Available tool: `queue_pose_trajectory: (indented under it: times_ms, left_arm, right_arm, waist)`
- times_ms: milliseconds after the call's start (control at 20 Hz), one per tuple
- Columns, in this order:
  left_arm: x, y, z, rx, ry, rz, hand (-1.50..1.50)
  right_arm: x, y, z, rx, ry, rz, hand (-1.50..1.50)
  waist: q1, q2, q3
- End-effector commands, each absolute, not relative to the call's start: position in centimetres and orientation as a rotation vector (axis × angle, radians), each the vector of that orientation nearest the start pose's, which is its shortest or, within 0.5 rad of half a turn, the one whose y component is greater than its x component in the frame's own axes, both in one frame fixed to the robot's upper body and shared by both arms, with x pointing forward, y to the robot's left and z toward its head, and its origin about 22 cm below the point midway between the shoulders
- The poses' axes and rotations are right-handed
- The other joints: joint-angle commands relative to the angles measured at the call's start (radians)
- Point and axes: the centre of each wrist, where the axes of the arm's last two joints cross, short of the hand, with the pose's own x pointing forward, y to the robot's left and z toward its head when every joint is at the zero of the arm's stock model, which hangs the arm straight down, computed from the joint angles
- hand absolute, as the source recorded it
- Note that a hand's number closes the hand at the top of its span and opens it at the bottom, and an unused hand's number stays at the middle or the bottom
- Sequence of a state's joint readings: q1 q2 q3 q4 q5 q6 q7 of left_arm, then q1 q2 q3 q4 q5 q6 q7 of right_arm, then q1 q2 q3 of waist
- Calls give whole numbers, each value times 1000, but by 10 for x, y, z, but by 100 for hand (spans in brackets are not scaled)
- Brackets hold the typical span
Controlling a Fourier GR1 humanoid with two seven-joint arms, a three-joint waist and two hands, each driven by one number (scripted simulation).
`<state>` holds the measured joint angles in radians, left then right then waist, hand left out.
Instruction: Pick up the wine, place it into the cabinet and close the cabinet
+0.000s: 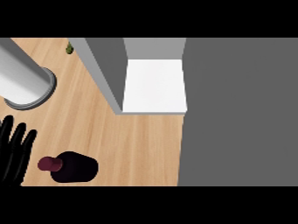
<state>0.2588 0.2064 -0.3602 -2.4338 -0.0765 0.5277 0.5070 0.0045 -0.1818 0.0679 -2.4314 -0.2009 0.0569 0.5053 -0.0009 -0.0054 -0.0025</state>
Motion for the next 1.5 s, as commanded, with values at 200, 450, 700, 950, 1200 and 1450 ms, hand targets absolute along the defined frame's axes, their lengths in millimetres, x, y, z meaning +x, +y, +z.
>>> queue_pose_trajectory:
  times_ms: [200,450,700,950,1200,1450]
  left_arm:
    - [122,229,130,-25,-1617,262,-150]
    - [126,233,83,-16,-1573,281,-150]
    - [139,258,65,46,-1623,291,-150]
    - [145,250,44,78,-1622,291,-150]
    - [146,266,10,63,-1587,308,-150]
    - [141,275,-2,57,-1579,305,-150]
  right_arm:
    - [121,-235,208,229,-1917,298,-150]
    - [124,-222,211,252,-1943,267,-150]
    - [118,-229,218,238,-1934,285,-150]
    - [122,-230,215,231,-1949,294,-150]
    - [120,-228,217,210,-1956,273,-150]
    - [116,-232,207,235,-1950,253,-150]
  waist:
    - [-1,1,1]
    - [3,1,1]
    - [-6,2,1]
    - [-5,3,2]
    - [-6,3,2]
    - [-9,2,3]
